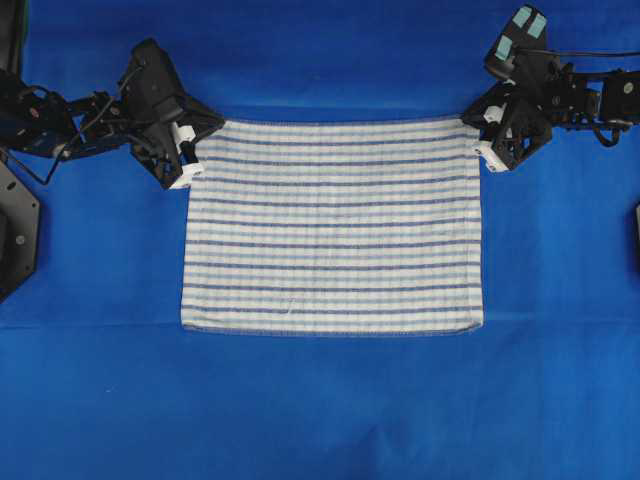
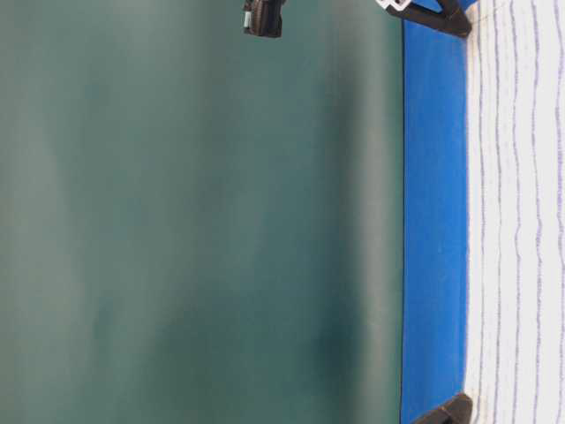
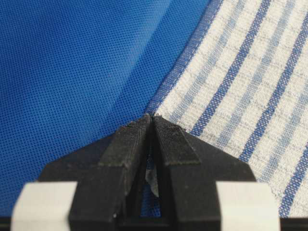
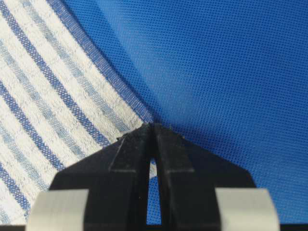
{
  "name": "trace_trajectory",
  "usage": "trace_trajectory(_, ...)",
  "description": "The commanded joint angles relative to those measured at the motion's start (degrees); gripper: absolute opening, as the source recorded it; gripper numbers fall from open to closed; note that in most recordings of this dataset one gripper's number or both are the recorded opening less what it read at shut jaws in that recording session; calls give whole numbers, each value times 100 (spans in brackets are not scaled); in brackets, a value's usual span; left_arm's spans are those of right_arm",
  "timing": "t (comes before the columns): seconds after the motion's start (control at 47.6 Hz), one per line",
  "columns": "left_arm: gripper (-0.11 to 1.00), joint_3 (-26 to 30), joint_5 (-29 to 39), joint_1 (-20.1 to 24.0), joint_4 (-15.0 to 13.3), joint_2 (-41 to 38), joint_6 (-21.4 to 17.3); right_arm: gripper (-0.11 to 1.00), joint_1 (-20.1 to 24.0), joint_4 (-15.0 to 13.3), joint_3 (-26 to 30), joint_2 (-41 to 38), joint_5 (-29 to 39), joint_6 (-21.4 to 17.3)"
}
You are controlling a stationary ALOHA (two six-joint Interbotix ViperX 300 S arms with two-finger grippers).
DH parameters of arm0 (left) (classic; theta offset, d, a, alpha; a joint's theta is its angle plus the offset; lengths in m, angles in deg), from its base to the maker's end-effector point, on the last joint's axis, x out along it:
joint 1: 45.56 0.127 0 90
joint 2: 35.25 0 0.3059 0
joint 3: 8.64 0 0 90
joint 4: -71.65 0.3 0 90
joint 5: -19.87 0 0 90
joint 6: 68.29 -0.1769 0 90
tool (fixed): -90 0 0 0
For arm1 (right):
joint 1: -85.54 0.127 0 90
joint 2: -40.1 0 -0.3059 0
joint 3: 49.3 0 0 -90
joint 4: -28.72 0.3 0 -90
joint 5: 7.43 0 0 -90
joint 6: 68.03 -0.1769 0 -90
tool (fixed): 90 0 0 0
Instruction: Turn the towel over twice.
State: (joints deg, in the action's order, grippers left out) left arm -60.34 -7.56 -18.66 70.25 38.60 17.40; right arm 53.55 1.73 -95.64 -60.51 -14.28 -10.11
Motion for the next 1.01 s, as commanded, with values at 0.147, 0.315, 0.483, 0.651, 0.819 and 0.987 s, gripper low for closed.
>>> trace_trajectory(0.147, 1, 79, 44, 26, -9, 141, -18, 3, -18, 0, 70, 105, -70, 9)
trace_trajectory(0.315, 1, 229, 378, 141, 0, 615, -26, 3, -229, 0, 70, 501, -53, 0)
trace_trajectory(0.483, 1, 501, 888, 378, 0, 1257, -35, 3, -562, 0, 88, 1195, 44, 0)
trace_trajectory(0.651, 1, 800, 1204, 624, 0, 1986, -44, 3, -905, -18, 193, 2101, 369, 9)
trace_trajectory(0.819, 1, 1028, 1274, 712, 0, 2610, -387, 3, -967, -105, 387, 2979, 861, 35)
trace_trajectory(0.987, 1, 1143, 1274, 712, -9, 3015, -536, 3, -967, -105, 501, 3683, 1125, 44)
